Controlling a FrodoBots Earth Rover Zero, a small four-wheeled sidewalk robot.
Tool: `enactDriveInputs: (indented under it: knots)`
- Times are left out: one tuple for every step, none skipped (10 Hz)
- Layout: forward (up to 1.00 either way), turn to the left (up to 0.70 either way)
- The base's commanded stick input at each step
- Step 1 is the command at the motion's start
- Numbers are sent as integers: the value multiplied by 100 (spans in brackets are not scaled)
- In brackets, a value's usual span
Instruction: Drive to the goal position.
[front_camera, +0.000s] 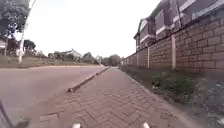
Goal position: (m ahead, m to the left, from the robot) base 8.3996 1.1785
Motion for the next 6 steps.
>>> enactDriveInputs:
  knots:
    - [50, 0]
    - [50, 0]
    - [50, 0]
    - [50, 0]
    - [50, 0]
    - [50, 0]
